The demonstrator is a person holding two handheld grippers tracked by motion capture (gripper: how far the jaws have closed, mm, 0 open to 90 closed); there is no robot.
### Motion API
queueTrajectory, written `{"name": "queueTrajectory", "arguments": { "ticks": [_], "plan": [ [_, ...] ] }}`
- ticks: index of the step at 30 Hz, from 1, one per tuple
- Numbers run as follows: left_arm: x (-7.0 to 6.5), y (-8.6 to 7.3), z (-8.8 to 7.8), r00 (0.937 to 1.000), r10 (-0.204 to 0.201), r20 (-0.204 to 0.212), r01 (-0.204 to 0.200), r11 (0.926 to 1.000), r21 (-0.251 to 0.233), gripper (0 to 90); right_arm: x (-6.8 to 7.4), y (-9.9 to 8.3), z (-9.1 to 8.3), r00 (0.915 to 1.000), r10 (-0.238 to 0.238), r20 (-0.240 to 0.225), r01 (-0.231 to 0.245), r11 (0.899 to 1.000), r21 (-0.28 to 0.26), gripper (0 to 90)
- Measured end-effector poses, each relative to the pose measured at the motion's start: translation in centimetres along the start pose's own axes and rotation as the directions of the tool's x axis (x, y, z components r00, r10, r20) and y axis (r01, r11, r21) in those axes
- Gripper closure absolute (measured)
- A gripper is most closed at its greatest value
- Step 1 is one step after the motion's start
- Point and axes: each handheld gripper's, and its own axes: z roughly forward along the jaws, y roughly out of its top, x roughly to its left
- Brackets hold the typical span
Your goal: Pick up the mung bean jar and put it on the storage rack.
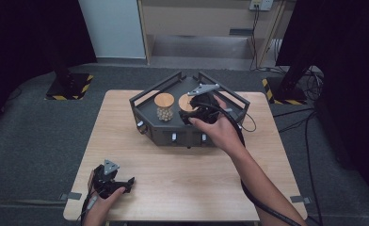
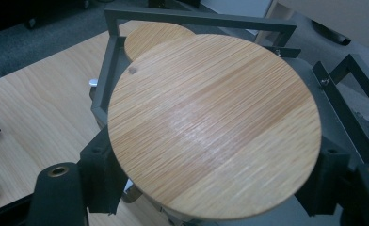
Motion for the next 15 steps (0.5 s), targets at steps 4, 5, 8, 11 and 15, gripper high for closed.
{"name": "queueTrajectory", "arguments": {
  "ticks": [4, 5, 8, 11, 15],
  "plan": [
    [0.0, 0.0, 0.0, 1.0000, 0.001, 0.000, -0.001, 1.0000, 0.000, 0.0, -0.3, 0.4, 0.7, 1.0000, -0.002, 0.002, 0.002, 1.000, 0.019, 25.6],
    [0.0, 0.0, 0.0, 1.0000, 0.001, 0.000, -0.001, 1.0000, 0.001, 0.0, -0.3, 0.5, 0.9, 1.0000, -0.001, 0.003, 0.001, 1.000, 0.022, 25.6],
    [0.0, 0.0, 0.0, 1.0000, 0.001, 0.001, -0.001, 1.0000, 0.000, 0.0, -0.7, 0.6, 1.3, 0.9999, 0.013, 0.000, -0.013, 1.000, 0.028, 25.6],
    [0.0, 0.0, 0.0, 1.0000, 0.002, 0.001, -0.002, 1.0000, 0.001, 0.0, -1.0, 0.7, 1.7, 0.9999, 0.013, 0.004, -0.013, 1.000, 0.028, 25.5],
    [0.0, 0.0, 0.0, 1.0000, 0.001, 0.001, -0.001, 1.0000, 0.001, 0.0, -1.2, 0.8, 2.2, 0.9998, 0.018, 0.010, -0.018, 0.999, 0.036, 25.6]
  ]
}}
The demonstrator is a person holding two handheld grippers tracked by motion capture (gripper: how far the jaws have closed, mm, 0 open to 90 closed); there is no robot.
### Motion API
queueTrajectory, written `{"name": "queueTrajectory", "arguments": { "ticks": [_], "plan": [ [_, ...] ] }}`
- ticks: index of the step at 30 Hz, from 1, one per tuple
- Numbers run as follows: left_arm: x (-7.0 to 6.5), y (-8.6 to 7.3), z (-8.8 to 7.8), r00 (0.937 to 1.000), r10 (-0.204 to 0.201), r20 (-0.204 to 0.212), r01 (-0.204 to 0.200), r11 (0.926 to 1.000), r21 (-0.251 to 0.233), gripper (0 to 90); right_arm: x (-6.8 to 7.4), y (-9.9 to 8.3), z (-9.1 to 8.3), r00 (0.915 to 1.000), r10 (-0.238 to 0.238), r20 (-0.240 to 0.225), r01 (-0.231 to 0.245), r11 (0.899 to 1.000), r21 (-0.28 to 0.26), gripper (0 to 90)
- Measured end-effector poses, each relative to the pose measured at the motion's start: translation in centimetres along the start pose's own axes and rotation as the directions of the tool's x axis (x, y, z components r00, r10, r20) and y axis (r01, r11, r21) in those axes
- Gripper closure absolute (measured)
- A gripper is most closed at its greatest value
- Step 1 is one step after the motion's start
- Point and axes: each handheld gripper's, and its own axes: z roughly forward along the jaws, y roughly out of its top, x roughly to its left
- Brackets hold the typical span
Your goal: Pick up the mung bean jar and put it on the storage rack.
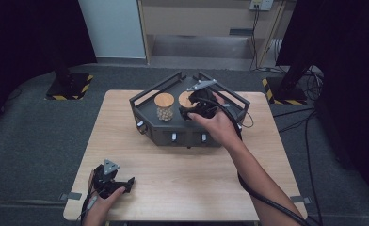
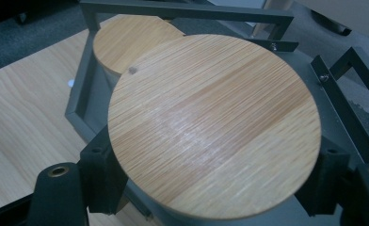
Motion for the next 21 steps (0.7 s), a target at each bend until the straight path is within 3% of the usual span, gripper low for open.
{"name": "queueTrajectory", "arguments": {
  "ticks": [21],
  "plan": [
    [0.1, 0.0, 0.0, 1.0000, 0.003, 0.004, -0.003, 1.0000, -0.001, 0.0, -0.9, -0.8, 3.1, 0.9994, 0.034, -0.003, -0.034, 0.999, 0.032, 25.6]
  ]
}}
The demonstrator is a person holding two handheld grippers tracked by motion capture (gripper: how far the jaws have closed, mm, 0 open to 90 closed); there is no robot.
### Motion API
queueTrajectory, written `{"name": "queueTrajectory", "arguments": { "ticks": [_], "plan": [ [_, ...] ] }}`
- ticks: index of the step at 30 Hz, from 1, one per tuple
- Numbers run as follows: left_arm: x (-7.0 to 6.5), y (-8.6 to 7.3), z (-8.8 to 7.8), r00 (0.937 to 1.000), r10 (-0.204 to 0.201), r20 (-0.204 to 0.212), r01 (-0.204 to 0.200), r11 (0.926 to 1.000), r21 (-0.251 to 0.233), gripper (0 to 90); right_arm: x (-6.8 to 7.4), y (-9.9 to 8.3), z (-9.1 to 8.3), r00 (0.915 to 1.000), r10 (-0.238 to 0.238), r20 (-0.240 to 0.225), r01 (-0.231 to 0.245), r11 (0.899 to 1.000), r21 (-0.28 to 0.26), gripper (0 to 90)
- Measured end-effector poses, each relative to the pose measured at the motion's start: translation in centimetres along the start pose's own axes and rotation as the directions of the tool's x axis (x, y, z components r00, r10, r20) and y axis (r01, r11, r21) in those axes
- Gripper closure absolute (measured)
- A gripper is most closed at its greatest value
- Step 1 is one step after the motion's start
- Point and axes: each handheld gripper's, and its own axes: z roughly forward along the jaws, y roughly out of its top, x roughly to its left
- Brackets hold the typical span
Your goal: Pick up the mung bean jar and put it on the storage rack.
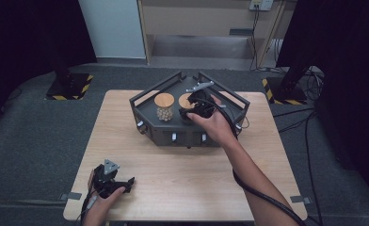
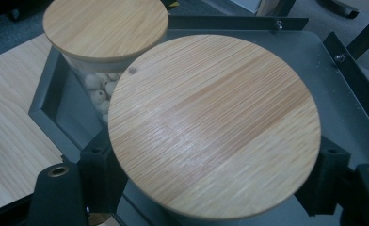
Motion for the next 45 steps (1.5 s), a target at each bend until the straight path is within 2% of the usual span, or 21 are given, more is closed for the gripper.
{"name": "queueTrajectory", "arguments": {
  "ticks": [14, 23, 31, 45],
  "plan": [
    [0.0, 0.0, 0.0, 1.0000, 0.000, 0.000, 0.000, 1.0000, 0.000, 0.0, 0.0, -0.4, 1.2, 0.9999, 0.008, 0.010, -0.009, 1.000, 0.019, 25.6],
    [0.0, 0.0, 0.0, 1.0000, 0.000, 0.000, 0.000, 1.0000, 0.000, 0.0, -0.6, -0.9, 1.4, 0.9993, 0.037, 0.007, -0.037, 0.999, 0.016, 25.6],
    [0.1, 0.0, 0.0, 1.0000, 0.005, 0.001, -0.005, 1.0000, 0.002, 0.0, -1.0, -1.5, 1.5, 0.9976, 0.069, -0.005, -0.069, 0.998, 0.000, 25.5],
    [0.1, 0.0, 0.0, 1.0000, 0.007, 0.002, -0.007, 1.0000, 0.002, 0.0, -1.0, -2.4, 1.5, 0.9970, 0.077, -0.009, -0.077, 0.997, -0.032, 25.5]
  ]
}}
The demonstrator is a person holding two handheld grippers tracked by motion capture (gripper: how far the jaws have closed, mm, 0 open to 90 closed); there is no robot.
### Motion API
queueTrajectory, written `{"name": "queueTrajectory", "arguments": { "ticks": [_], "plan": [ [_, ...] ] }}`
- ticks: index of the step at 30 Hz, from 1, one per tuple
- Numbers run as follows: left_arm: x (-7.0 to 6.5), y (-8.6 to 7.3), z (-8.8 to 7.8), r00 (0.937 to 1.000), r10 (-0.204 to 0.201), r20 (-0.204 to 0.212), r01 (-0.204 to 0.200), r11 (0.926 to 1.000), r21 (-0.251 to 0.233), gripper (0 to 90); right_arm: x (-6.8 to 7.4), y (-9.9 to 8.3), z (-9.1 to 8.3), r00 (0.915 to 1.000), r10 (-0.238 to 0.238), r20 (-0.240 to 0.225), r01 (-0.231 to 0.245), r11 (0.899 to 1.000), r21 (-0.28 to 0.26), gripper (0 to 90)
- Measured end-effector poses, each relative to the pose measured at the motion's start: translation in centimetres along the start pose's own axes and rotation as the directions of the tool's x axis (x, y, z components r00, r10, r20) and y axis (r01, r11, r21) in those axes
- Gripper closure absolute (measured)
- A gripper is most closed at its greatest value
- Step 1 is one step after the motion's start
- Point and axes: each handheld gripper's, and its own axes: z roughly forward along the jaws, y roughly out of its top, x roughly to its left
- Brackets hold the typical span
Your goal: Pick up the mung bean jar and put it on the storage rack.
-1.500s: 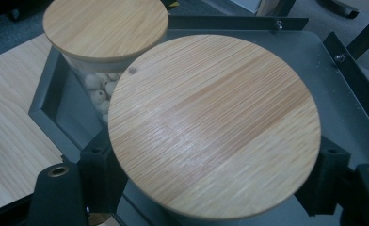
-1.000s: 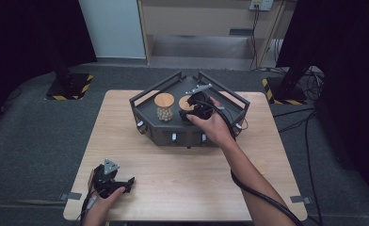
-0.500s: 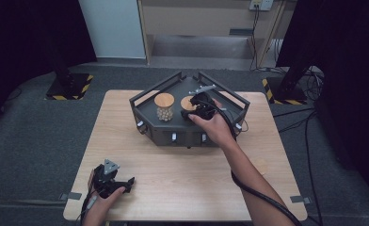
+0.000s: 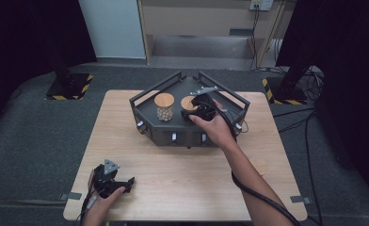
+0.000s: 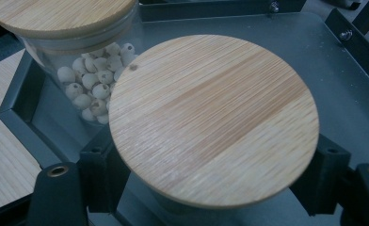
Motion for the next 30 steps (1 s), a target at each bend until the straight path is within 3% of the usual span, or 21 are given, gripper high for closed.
{"name": "queueTrajectory", "arguments": {
  "ticks": [9, 15, 21, 30],
  "plan": [
    [0.0, 0.0, 0.0, 1.0000, 0.001, 0.000, -0.001, 1.0000, 0.000, 0.0, 0.0, -0.3, -0.1, 1.0000, -0.001, 0.001, 0.001, 1.000, -0.012, 25.0],
    [0.0, 0.0, 0.0, 1.0000, 0.001, 0.000, -0.001, 1.0000, 0.000, 0.0, -0.3, -0.5, -0.6, 0.9999, 0.007, -0.013, -0.007, 0.999, -0.032, 18.6],
    [0.0, 0.0, 0.0, 1.0000, 0.001, 0.000, -0.001, 1.0000, 0.000, 0.0, -0.3, -0.7, -1.6, 0.9998, 0.007, -0.020, -0.008, 0.999, -0.031, 4.5],
    [0.0, 0.0, 0.0, 1.0000, 0.001, 0.000, -0.001, 1.0000, 0.000, 0.0, -0.3, -1.2, -3.9, 0.9997, -0.015, -0.021, 0.014, 0.998, -0.058, 3.8]
  ]
}}
